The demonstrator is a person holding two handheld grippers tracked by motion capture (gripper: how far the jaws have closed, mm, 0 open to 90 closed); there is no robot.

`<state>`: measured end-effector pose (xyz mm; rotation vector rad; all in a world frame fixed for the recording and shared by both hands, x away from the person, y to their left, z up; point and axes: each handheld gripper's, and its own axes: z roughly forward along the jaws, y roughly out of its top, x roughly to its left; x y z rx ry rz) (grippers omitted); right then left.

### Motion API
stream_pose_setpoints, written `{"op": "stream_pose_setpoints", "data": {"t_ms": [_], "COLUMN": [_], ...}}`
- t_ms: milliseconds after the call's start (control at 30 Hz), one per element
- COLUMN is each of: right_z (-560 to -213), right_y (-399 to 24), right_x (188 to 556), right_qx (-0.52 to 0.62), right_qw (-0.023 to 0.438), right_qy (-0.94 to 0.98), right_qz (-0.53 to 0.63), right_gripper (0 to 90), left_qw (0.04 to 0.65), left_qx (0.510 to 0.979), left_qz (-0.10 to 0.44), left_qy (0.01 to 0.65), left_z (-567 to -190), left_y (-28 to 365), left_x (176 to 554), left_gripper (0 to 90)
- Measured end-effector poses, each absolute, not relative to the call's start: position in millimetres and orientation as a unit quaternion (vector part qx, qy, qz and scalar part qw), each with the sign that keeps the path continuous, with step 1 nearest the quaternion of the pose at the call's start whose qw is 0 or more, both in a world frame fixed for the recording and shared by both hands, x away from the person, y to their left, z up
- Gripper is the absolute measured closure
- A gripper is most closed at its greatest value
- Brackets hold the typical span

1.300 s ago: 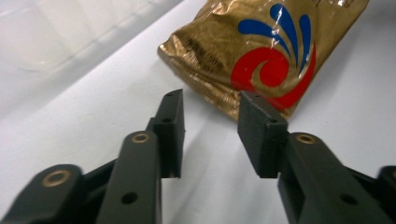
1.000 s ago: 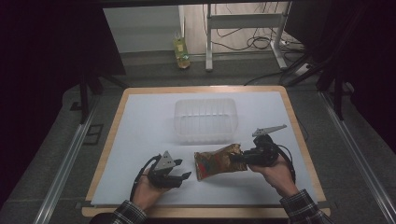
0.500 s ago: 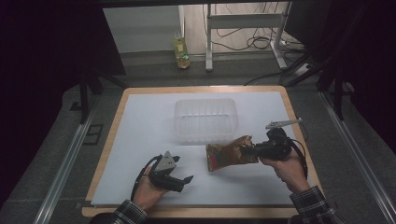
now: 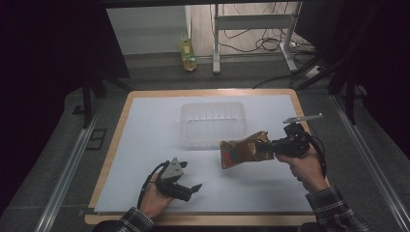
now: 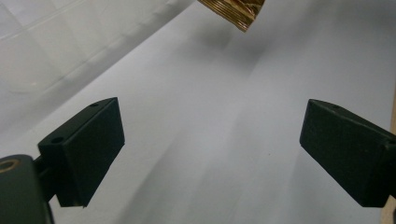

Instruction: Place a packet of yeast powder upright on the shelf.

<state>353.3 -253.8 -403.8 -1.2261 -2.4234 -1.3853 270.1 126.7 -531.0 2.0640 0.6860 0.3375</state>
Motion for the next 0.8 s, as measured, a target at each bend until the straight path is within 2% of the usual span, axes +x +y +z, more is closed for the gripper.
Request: {"op": "stream_pose_setpoints", "data": {"t_ms": [200, 800], "right_z": [-395.0, -357.5], "right_y": [-258.4, -272.8], "right_x": [359.2, 392.6], "right_qx": [-0.412, -0.442], "right_qw": [0.040, 0.002], "right_qy": [-0.790, -0.775], "right_qz": [-0.453, -0.451], "right_gripper": [80.0, 80.1], "left_qw": [0.458, 0.445], "left_qx": [0.833, 0.836], "left_qz": [0.149, 0.176], "left_qy": [0.271, 0.267], "left_z": [-531.9, -533.7], "left_y": [125.5, 125.0], "left_x": [268.2, 265.5], "left_gripper": [3.0, 3.0]}}
